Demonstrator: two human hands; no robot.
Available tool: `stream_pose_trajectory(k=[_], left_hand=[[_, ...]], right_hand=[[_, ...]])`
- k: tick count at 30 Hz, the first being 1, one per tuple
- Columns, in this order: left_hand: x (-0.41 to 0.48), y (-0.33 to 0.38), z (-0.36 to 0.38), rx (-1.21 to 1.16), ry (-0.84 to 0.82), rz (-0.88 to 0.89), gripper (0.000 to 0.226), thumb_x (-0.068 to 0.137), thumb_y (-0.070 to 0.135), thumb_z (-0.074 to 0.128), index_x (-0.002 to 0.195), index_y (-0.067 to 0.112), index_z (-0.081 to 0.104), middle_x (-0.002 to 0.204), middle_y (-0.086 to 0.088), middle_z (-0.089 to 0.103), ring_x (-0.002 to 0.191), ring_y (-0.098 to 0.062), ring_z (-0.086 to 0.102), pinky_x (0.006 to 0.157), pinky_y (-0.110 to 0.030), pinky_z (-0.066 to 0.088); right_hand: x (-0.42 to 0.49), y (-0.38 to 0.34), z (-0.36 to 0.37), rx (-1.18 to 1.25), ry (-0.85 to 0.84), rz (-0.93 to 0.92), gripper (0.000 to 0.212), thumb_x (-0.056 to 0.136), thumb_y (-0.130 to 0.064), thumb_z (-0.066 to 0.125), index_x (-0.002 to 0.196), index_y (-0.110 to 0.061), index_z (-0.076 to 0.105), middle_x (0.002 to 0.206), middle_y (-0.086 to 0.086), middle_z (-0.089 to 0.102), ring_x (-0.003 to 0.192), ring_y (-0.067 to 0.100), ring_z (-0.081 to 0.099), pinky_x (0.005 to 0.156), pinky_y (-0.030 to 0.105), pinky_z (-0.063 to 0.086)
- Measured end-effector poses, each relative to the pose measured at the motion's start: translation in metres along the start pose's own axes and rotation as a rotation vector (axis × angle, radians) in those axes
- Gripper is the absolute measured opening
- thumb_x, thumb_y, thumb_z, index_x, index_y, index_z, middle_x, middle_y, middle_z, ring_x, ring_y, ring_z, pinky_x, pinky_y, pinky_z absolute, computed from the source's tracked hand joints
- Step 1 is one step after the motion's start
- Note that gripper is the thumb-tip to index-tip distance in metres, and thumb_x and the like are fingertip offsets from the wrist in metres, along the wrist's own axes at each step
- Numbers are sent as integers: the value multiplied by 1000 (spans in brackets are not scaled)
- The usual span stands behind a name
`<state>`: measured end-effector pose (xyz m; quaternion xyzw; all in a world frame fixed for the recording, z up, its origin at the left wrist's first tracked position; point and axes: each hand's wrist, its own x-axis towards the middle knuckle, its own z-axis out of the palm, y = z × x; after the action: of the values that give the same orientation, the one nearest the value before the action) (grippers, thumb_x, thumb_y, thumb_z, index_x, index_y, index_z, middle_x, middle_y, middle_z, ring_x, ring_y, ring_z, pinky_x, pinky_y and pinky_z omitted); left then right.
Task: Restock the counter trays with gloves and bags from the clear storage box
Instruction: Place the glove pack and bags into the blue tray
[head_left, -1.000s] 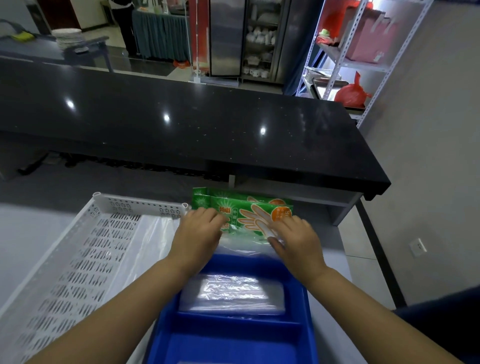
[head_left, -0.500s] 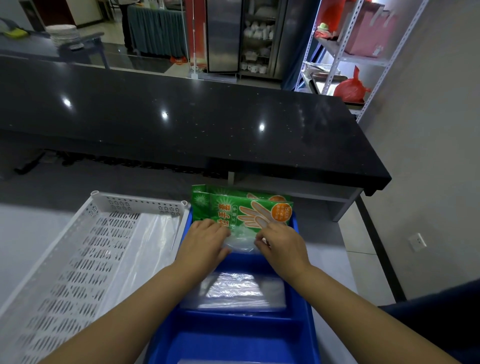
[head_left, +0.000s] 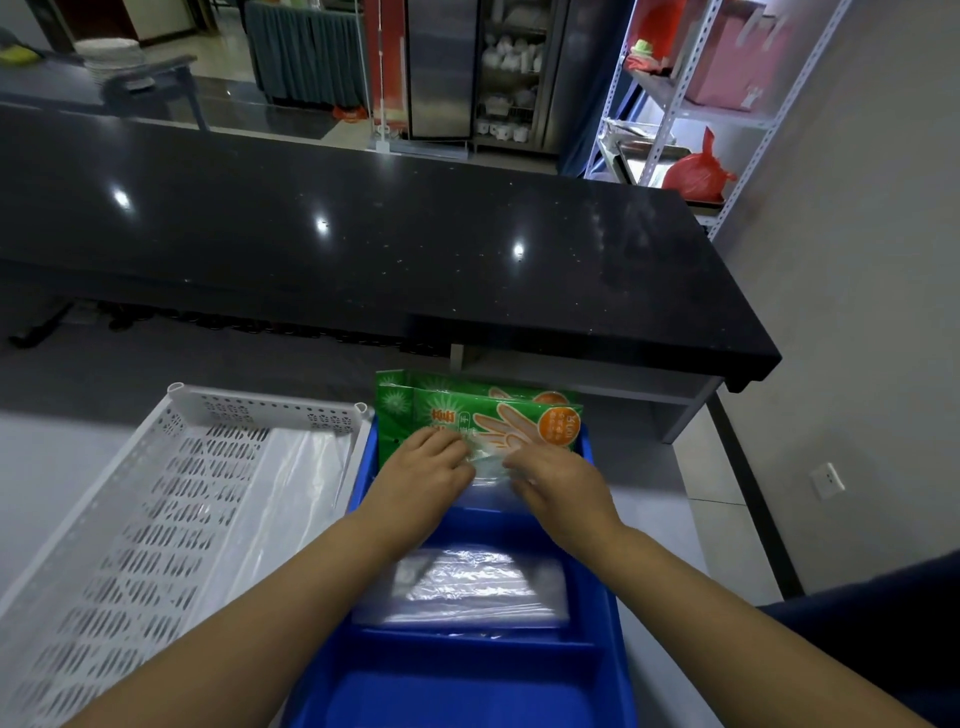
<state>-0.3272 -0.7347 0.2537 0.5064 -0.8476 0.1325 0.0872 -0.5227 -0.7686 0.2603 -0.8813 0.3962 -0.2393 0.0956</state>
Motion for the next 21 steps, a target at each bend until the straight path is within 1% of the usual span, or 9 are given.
stream_pose_trajectory(k=[3,6,8,10,13,15,16,19,21], left_hand=[[4,1,2,-85,-26,-64,27,59,19,82,83,22,71,91,5,72,88,-16,66,80,-28,52],[3,4,4,-268,-108,-166,15,82,17,63,97,18,61,92,0,69,84,-19,61,76,-30,44],[1,6,6,-354,-163,-277,17,90,23,51,107,18,53,92,-2,67,76,-19,54,66,-28,36],[-1,4,8,-410,-246,-355,14,94,27,44,105,19,48,85,-3,64,68,-20,50,58,-31,32],[-4,-1,9,-423,-367,-406,14,95,24,39,97,16,50,72,-1,54,68,-25,54,56,-32,34],[-4,-8,8,-391,-398,-437,15,94,24,41,95,16,54,73,-1,56,74,-25,58,58,-30,34],[-3,-10,6,-376,-384,-455,13,92,24,44,93,17,55,78,-1,61,78,-25,59,58,-30,35],[-2,-15,-6,-264,-182,-452,7,83,12,55,85,16,60,81,-3,65,75,-25,59,57,-29,37],[-6,-15,-13,-245,-20,-362,13,70,1,68,75,13,66,70,-4,65,64,-26,60,52,-27,39]], right_hand=[[-1,5,-4,-233,-62,-153,37,63,-13,82,98,-14,70,98,1,73,86,23,67,69,38,56],[0,7,-3,-235,-155,-111,44,68,-17,79,110,-18,65,118,3,67,102,26,64,80,41,52],[-1,10,2,-238,-226,-50,41,78,-23,70,118,-21,60,137,2,54,119,27,53,90,41,46],[-2,13,5,-268,-309,10,27,88,-25,58,115,-23,59,148,1,41,123,31,45,88,37,43],[-1,14,7,-314,-386,86,16,92,-19,49,102,-17,62,124,11,61,106,35,51,68,31,36],[1,13,5,-370,-432,94,17,92,-16,47,97,-15,63,109,10,67,90,30,52,65,31,31],[3,13,4,-385,-408,80,18,90,-15,48,99,-16,64,112,9,67,84,28,52,65,32,30],[2,15,-3,-361,-242,46,44,80,-15,60,123,-19,57,118,6,66,81,29,59,66,35,37],[-2,16,-10,-322,-174,50,30,73,-16,70,104,-15,67,96,7,72,77,29,61,64,33,38]])
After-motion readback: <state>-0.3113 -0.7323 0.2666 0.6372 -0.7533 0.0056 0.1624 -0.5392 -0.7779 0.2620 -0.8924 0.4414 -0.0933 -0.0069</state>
